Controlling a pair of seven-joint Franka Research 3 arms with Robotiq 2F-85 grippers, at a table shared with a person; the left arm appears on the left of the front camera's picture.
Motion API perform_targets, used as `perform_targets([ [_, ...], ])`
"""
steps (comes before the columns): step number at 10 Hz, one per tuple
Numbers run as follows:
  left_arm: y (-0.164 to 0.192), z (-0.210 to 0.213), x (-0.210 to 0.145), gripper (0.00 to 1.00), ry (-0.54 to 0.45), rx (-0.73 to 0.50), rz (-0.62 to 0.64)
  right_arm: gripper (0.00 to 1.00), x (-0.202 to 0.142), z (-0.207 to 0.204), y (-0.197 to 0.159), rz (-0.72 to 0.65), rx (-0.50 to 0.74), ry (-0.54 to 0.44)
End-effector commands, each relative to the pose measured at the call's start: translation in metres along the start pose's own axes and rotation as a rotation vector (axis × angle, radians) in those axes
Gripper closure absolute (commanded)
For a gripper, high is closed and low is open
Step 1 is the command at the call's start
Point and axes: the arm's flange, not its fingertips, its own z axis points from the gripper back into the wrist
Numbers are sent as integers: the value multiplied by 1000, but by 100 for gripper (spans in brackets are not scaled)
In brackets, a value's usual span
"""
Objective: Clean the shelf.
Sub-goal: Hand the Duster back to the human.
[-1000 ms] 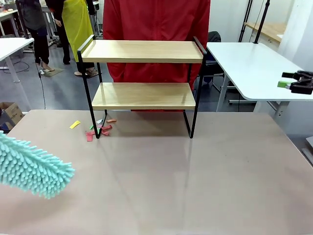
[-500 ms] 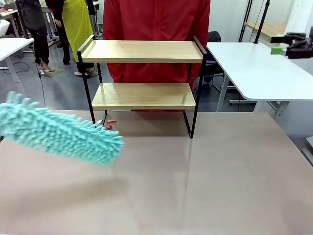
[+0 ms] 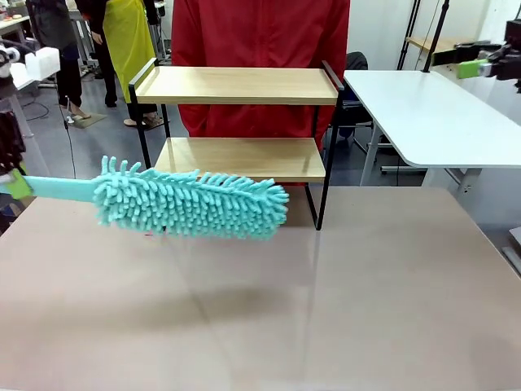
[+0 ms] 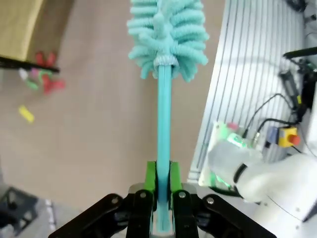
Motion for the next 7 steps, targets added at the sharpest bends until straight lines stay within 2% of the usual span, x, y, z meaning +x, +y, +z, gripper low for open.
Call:
perform_targets([
  [1,3,-24,-11,87,-138,-44,-135,0,-19,-38,33,-44,-47,4],
  [2,3,-40,-9,87,-172,-47,-138,0,-33,-54,44,-51,-52,12],
  [4,6,-60,2,87,-222,-41,-122,0,-49,-69,57,-60,-53,-37],
  [5,8,-57,21,87,-221,-106,-132,0,-40,-58,35,-74,-16,25],
  [6,7,-53,-1,87,-175,-45,-112,0,-40,-58,35,-74,-16,25],
  [7,7,-53,-1,87,-175,-45,-112,0,-40,-58,35,-74,-16,25],
])
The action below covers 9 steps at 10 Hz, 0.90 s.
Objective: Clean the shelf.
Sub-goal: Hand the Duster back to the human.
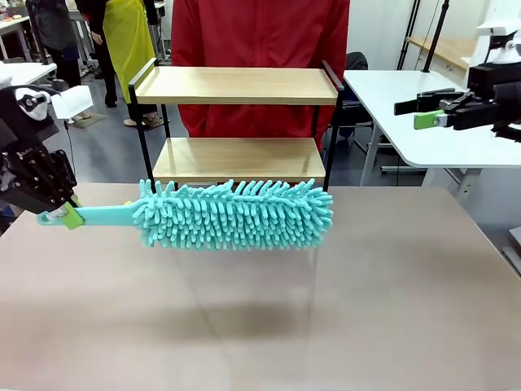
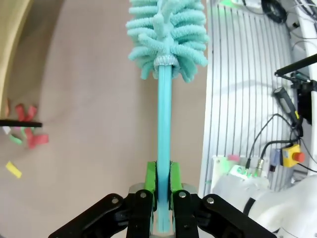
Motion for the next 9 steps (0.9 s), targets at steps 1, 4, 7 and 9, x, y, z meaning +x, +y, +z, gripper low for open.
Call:
perform_targets([
  [1,-1,9,-6,87,4,17,-13,0,8,4,-3,14,3,1],
  [4,19,-21,9,87,-17,34,5,0,10,-14,9,59,34,-30],
  [7,37,-52,3,87,-155,63,-80,0,26,-48,23,62,80,-39],
  [9,42,-70,-8,87,-213,85,-114,0,16,-76,36,71,103,-53],
])
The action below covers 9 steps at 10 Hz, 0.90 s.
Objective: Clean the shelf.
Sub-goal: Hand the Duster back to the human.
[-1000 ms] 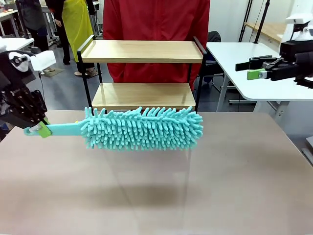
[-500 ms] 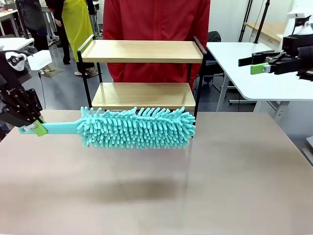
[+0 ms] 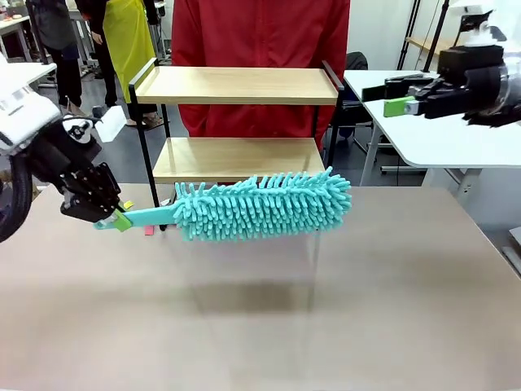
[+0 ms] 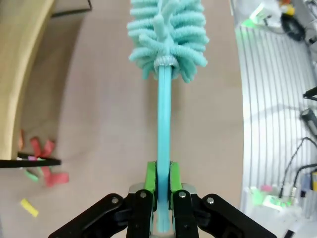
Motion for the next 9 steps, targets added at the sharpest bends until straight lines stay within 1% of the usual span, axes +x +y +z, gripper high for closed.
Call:
perform_targets([
  [1,6,-14,-10,87,-85,-1,-69,0,-17,-16,12,41,-23,-9],
  [3,11,-24,-9,87,-94,8,-98,0,-33,-26,15,49,-50,-59],
  [4,11,-24,-11,87,-95,30,-103,0,-37,-26,14,50,-69,-66],
  [5,11,-25,-12,87,-106,45,-98,0,-38,-27,0,0,-22,-49],
  [6,7,-25,-14,87,-100,51,-111,0,-38,-27,0,0,-22,-49],
  [7,10,-21,-9,87,-65,12,-81,0,-38,-27,0,0,-22,-49],
  [9,10,-21,-9,87,-65,12,-81,0,-56,-36,7,1,-49,-36],
])
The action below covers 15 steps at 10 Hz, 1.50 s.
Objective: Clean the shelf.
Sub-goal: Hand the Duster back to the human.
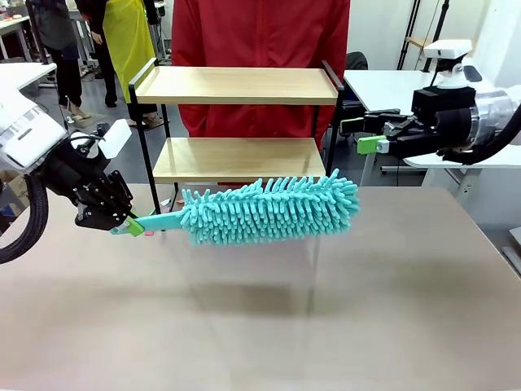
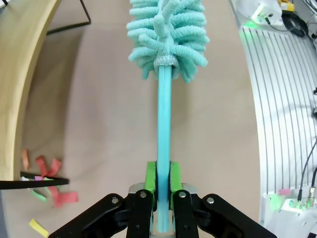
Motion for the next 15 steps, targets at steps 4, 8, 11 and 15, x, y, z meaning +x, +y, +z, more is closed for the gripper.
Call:
perform_targets([
  [4,0,1,1,87,-7,-7,3,0,-35,-37,18,0,-100,-14],
  [8,0,1,1,87,-7,-7,3,0,-58,-62,26,-32,-83,21],
  [11,0,1,1,87,-7,-7,3,0,-74,-70,29,-67,-49,63],
  [15,0,1,1,87,-7,-7,3,0,-92,-79,24,-101,-31,70],
])
